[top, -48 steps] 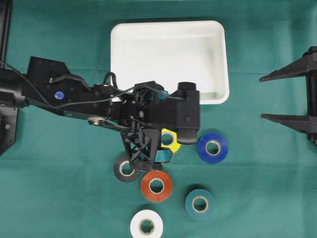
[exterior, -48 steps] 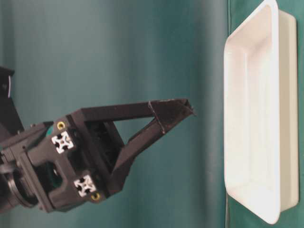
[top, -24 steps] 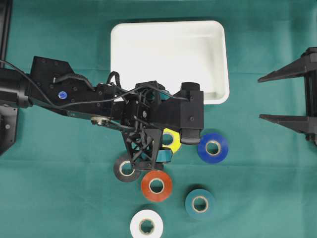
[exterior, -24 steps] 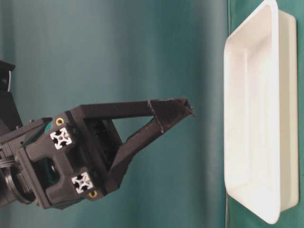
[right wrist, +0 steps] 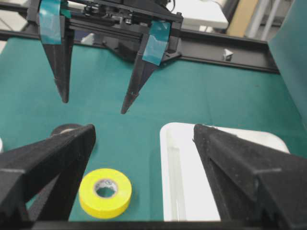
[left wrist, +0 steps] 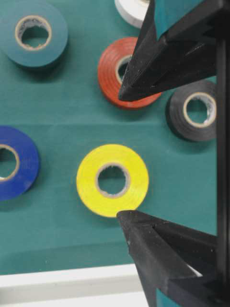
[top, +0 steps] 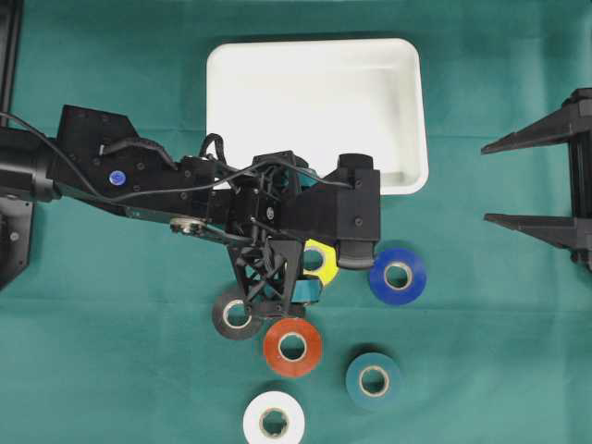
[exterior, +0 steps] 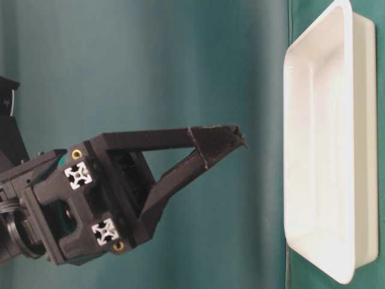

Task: Pick up the tape from a random location and place it into the white case.
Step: 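Lower the left gripper into the yellow roll's hole and close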

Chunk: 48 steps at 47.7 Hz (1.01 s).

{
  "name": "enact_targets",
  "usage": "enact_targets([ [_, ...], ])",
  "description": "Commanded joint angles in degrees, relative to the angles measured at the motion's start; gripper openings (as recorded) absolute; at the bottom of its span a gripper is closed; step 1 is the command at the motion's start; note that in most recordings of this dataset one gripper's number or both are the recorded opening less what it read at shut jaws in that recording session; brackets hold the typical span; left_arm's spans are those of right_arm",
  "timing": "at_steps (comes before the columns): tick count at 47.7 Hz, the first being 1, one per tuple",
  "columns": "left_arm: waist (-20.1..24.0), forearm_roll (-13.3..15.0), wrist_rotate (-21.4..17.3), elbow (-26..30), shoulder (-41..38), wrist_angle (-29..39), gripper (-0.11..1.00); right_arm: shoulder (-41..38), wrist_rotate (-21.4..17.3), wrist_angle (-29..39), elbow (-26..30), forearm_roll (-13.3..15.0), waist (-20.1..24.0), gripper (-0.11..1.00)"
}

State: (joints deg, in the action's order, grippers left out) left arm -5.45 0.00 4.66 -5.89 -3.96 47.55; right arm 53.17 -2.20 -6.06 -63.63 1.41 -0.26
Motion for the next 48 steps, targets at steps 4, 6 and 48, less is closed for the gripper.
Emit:
enact_targets([
  [4, -0.1, -0.2, 0.1, 0.2, 0.8, -0.3, 1.00, -0.4, 0.1, -0.3, 1.6, 0.1, -0.1, 0.92],
  [6, -0.1, -0.2, 0.1, 0.0, 0.8, -0.4, 1.00, -0.4, 0.1, -0.3, 1.6, 0.1, -0.1, 0.92],
  [48, -0.6, -0.1, 1.6, -6.9, -7.6, -11.9, 1.00, -0.4, 0.2, 0.0, 1.5, 0.5, -0.1, 0.92],
])
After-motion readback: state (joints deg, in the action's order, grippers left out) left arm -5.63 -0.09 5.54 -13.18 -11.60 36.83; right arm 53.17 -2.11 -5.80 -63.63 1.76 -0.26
